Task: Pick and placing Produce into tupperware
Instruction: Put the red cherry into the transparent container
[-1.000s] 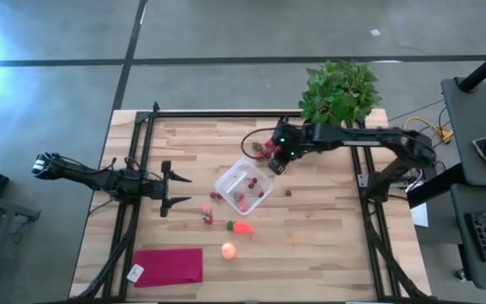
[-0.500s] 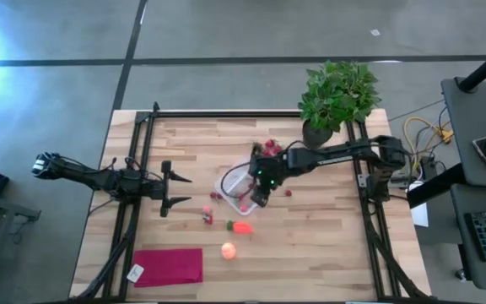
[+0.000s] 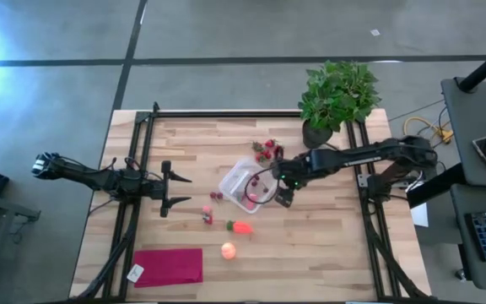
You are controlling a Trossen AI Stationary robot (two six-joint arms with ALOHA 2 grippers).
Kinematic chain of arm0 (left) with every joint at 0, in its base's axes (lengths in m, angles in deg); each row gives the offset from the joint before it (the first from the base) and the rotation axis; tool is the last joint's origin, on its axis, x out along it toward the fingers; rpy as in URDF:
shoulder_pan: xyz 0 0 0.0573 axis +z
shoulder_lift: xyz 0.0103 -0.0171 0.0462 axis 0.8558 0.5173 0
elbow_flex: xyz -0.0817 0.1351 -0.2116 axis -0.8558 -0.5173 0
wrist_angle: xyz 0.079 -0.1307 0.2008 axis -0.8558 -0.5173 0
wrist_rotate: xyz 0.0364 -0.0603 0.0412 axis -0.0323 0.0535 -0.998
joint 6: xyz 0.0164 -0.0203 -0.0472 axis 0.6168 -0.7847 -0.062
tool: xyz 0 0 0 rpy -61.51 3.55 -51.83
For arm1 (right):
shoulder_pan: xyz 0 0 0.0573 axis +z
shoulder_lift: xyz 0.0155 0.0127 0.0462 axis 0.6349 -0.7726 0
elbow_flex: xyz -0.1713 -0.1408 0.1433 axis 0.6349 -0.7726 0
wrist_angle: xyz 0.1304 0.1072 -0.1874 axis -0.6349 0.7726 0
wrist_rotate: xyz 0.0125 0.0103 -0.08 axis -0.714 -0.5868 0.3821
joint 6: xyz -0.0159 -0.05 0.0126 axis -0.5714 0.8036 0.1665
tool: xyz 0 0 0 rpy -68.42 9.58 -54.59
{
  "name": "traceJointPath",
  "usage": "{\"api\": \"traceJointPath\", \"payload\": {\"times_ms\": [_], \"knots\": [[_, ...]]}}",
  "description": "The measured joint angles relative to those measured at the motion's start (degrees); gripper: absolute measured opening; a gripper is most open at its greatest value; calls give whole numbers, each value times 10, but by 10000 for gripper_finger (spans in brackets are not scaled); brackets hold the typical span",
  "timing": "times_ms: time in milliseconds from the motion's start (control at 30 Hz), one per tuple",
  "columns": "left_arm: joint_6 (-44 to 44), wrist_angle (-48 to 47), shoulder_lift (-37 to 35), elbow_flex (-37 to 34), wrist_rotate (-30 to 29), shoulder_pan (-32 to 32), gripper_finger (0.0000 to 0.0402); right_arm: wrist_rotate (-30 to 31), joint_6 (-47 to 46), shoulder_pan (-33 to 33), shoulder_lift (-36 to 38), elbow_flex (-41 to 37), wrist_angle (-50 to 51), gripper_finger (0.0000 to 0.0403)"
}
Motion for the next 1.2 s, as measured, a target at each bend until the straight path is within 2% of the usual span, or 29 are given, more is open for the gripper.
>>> {"api": "traceJointPath", "payload": {"times_ms": [167, 367, 833, 1033, 1200], "knots": [[0, 1, 0, 0, 0, 0, 247, 19, 1, 9, 5, -58, 6, 249], [0, 0, 2, 0, 0, 0, 247, 21, 10, 10, -10, -107, -59, 247], [0, 1, 2, 0, 0, 0, 247, 18, 3, 11, -35, -132, -127, 224], [0, 1, 1, 0, 0, 0, 247, 18, 1, 13, -52, -131, -131, 196], [0, 1, 2, 0, 0, 0, 247, 24, 1, 13, -54, -123, -115, 155]]}}
